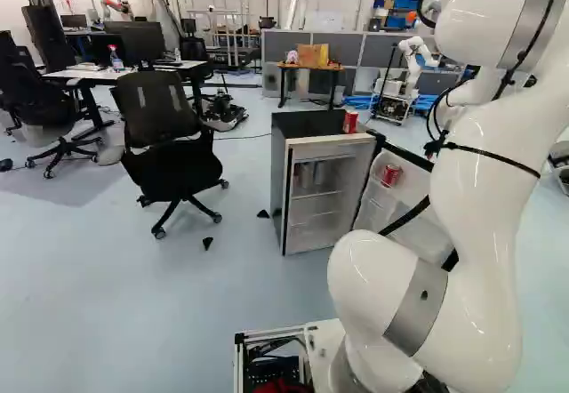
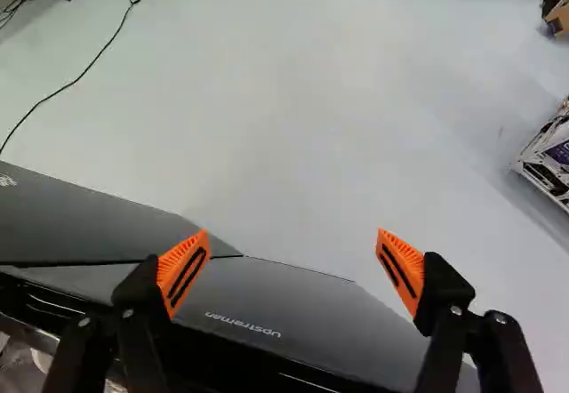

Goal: Grab a drink from the fridge

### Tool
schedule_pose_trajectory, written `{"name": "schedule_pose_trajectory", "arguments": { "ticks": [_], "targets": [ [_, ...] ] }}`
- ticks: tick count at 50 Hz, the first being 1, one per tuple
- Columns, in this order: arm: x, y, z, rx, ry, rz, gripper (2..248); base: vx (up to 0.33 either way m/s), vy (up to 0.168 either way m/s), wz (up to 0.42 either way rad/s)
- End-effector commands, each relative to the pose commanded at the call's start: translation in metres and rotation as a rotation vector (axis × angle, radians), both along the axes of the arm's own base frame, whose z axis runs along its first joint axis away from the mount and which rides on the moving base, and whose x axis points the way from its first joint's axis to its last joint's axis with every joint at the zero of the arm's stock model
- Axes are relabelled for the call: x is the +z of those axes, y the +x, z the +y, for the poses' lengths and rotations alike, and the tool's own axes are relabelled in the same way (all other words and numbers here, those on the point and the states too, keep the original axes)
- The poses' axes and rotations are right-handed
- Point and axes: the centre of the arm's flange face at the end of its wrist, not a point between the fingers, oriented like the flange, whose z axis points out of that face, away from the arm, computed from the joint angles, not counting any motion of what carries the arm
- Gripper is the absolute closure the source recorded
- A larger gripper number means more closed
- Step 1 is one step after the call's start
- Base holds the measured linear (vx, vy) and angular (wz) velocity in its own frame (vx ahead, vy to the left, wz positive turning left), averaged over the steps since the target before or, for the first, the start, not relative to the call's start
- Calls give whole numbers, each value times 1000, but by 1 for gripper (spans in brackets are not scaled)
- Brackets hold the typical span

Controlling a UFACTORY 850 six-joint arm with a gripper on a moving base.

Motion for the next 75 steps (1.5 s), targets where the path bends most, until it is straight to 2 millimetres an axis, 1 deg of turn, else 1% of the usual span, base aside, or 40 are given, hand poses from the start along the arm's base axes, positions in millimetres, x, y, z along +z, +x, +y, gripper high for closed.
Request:
{"name": "schedule_pose_trajectory", "arguments": {
  "ticks": [19, 44, 75],
  "targets": [
    [-10, 21, -16, 8, 96, 48, 3, 0, 0, 0],
    [-11, 19, -15, 9, 114, 60, 3, 0, 0, 0],
    [-16, 1, -3, 10, 232, 137, 3, 0, 0, 0]
  ]
}}
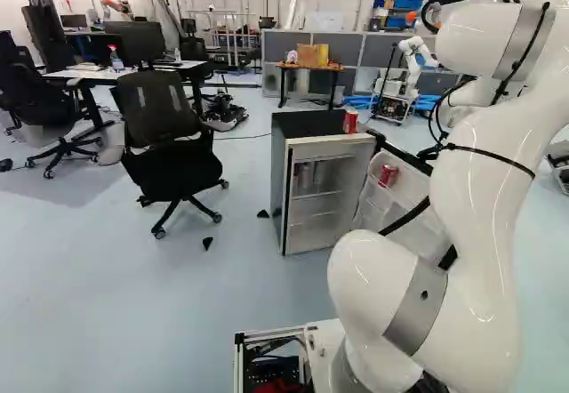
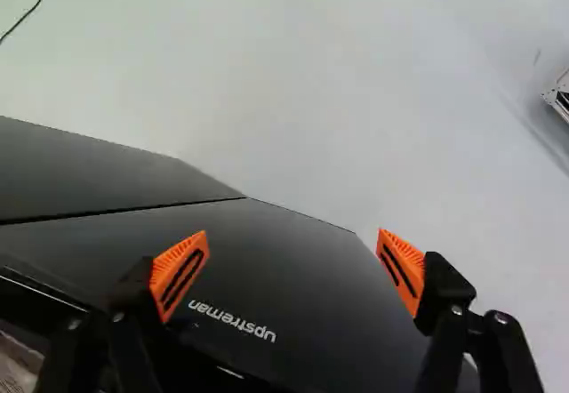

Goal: Grab a drink from the fridge

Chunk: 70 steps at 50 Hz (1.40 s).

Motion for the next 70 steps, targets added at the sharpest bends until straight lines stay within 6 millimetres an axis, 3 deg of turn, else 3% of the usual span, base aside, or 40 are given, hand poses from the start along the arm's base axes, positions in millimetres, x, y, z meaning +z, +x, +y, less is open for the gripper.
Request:
{"name": "schedule_pose_trajectory", "arguments": {
  "ticks": [36, 70],
  "targets": [
    [-3, -23, 17, 3, 137, 89, 3, 0, 0, 0],
    [-3, -39, 42, 7, 153, 104, 3, 0, 0, 0]
  ]
}}
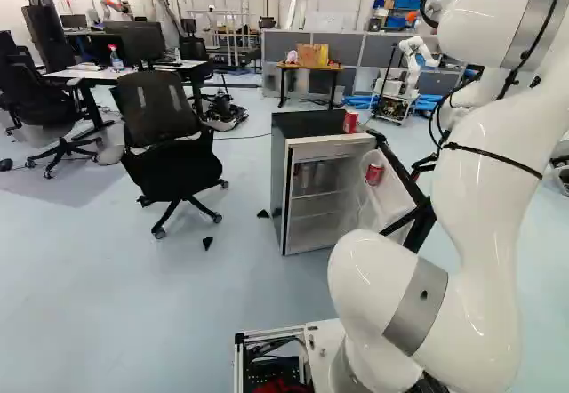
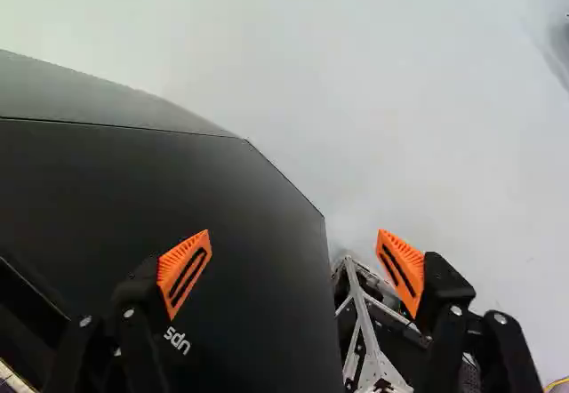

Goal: Grab a drink from the fridge

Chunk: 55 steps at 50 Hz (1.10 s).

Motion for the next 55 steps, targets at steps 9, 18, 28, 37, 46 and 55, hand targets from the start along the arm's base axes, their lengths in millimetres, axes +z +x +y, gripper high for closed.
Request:
{"name": "schedule_pose_trajectory", "arguments": {
  "ticks": [9, 18, 28, 37, 46, 55],
  "targets": [
    [0, -4, 8, 3, -3, 0, 3, 0, 0, 0],
    [1, -7, 15, 5, -7, -2, 3, 0, 0, 0],
    [1, -12, 24, 8, -13, -4, 3, 0, 0, 0],
    [1, -15, 32, 12, -19, -6, 3, 0, 0, 0],
    [2, -19, 41, 16, -24, -8, 3, 0, 0, 0],
    [2, -22, 50, 22, -32, -12, 3, 0, 0, 0]
  ]
}}
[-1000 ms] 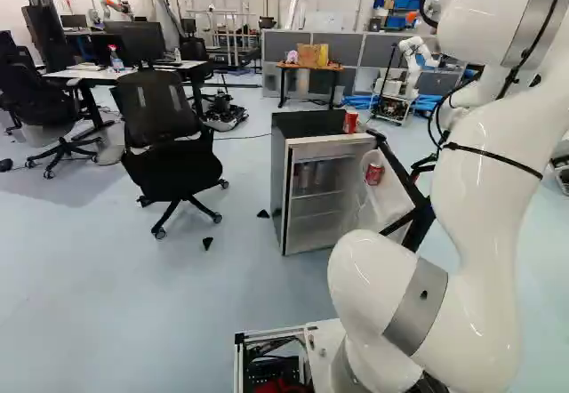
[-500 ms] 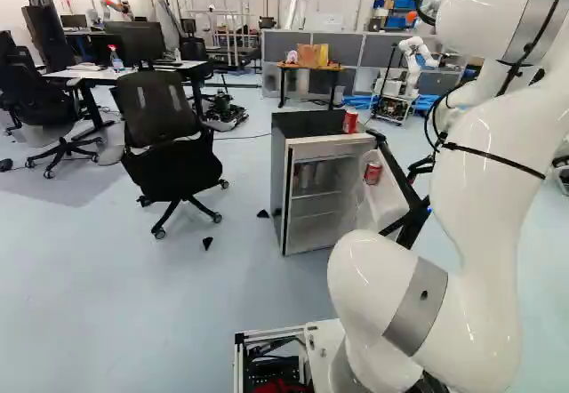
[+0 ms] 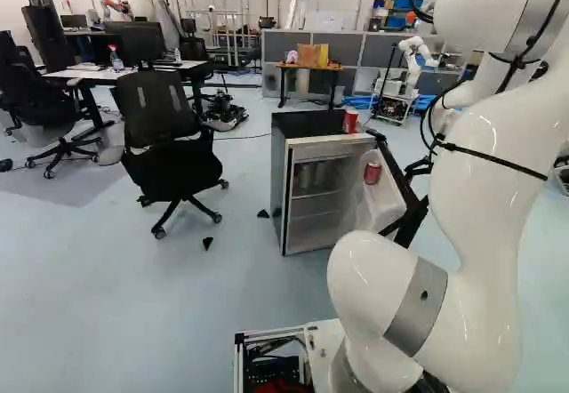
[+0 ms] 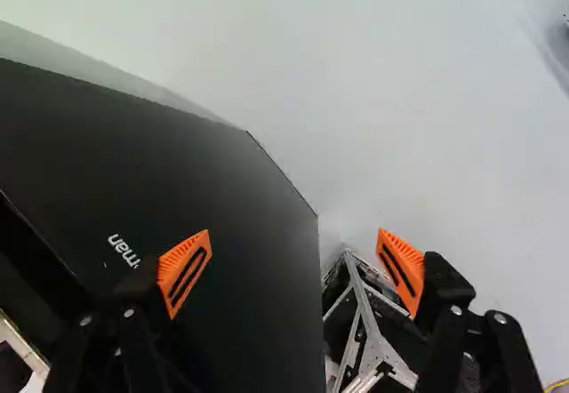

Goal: Grab a drink from the fridge

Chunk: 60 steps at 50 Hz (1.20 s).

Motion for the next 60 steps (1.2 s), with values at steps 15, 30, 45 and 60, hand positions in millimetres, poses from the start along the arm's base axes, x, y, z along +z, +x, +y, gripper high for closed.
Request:
{"name": "schedule_pose_trajectory", "arguments": {
  "ticks": [15, 30, 45, 60],
  "targets": [
    [1, -6, 16, 10, -22, -12, 3, 0, 0, 0],
    [2, -11, 33, 21, -46, -26, 3, 0, 0, 0],
    [3, -15, 51, 39, -71, -42, 3, 0, 0, 0],
    [5, -19, 72, 61, -98, -61, 3, 0, 0, 0]
  ]
}}
